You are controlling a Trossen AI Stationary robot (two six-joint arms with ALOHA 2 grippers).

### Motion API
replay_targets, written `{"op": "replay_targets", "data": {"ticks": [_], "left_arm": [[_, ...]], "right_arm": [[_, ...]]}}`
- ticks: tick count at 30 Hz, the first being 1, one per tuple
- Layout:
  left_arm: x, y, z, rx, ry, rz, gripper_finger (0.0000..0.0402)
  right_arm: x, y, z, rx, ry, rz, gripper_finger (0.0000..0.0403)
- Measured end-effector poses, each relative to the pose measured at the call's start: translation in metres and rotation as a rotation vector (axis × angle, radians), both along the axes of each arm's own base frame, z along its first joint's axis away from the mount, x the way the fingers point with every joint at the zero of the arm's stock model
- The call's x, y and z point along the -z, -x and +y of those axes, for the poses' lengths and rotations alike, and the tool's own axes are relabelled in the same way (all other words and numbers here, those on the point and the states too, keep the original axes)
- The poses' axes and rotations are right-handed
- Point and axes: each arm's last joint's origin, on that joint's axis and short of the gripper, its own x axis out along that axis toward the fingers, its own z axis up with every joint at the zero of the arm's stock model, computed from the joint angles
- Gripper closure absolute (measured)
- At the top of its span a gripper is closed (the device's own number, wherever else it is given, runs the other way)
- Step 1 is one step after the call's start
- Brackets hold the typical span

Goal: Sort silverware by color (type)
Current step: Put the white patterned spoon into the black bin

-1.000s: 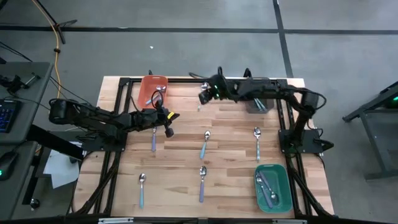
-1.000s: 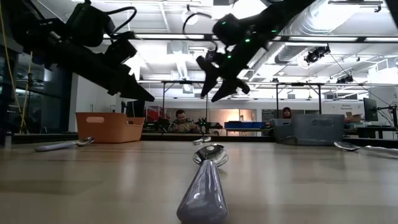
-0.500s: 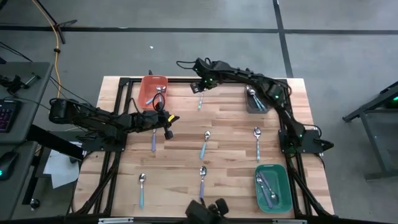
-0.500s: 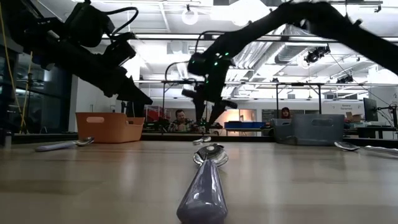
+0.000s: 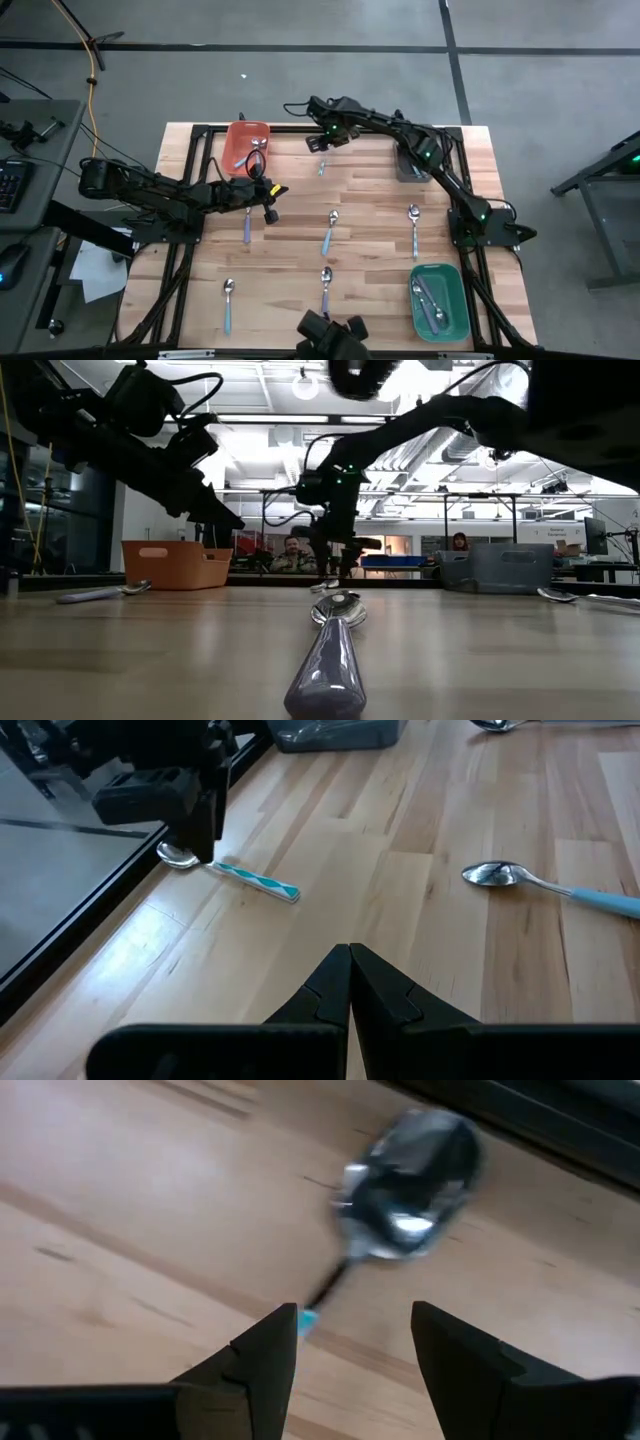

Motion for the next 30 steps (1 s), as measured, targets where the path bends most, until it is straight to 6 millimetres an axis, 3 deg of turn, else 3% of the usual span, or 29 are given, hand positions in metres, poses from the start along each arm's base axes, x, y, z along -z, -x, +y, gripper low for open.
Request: {"op": "replay_targets", "data": {"ticks": [7, 24, 30], "left_arm": [[0.001, 0.0, 0.0, 0.0, 0.001, 0.011, 0.0401], [0.002, 0.001, 0.0, 0.001, 0.003, 0.019, 0.0401], [0.002, 0.001, 0.0, 0.001, 0.003, 0.025, 0.0401]], "right_arm": [[0.001, 0.01, -0.006, 0.02, -0.026, 0.047, 0.0231], [-0.001, -0.001, -0.005, 0.024, -0.027, -0.055, 0.0242], [0.013, 0.002, -0.006, 0.025, -0.085, -0.024, 0.0242]]}}
